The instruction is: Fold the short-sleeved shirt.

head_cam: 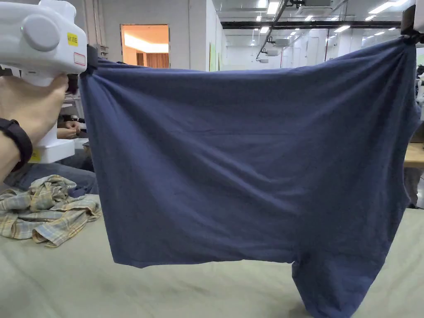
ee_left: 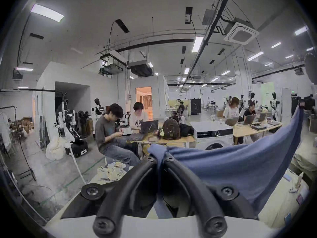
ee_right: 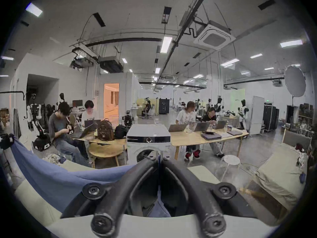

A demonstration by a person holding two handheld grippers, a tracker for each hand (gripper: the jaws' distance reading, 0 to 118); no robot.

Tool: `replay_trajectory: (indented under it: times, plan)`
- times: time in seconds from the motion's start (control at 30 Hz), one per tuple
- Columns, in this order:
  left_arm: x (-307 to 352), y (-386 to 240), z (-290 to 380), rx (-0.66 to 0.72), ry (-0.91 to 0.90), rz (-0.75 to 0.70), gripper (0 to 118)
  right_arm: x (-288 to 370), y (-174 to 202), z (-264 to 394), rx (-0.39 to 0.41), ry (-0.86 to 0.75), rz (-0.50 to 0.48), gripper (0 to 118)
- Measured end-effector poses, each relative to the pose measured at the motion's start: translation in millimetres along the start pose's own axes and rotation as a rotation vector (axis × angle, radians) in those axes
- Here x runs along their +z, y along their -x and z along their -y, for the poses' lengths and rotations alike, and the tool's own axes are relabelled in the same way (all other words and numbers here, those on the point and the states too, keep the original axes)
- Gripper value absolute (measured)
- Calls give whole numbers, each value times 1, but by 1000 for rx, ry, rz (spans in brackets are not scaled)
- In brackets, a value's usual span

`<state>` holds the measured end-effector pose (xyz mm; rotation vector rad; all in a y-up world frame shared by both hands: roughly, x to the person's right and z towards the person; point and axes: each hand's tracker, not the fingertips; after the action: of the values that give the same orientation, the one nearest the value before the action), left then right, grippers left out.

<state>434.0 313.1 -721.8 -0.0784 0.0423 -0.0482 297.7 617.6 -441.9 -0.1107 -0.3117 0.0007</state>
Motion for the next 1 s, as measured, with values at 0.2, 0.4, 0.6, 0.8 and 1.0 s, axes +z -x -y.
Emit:
replay_trajectory:
  times: [0.2, 0.4, 0.6, 0.8, 1.0]
  plan:
    - [26, -14, 42, 31, 53, 24, 0, -12, -4, 58, 9, 75, -13, 0]
    - [80, -13, 106, 31, 131, 47, 0, 21, -13, 124, -44, 154, -43, 0]
    - [223, -10, 137, 74, 152, 133, 0, 105, -36, 200, -61, 178, -96, 0]
    - [401, 8, 179, 143, 258, 220, 0, 222, -71, 304, -195, 212, -143, 0]
    - [529, 27, 230, 199, 375, 270, 0, 303, -88, 398, -149, 354, -133, 0]
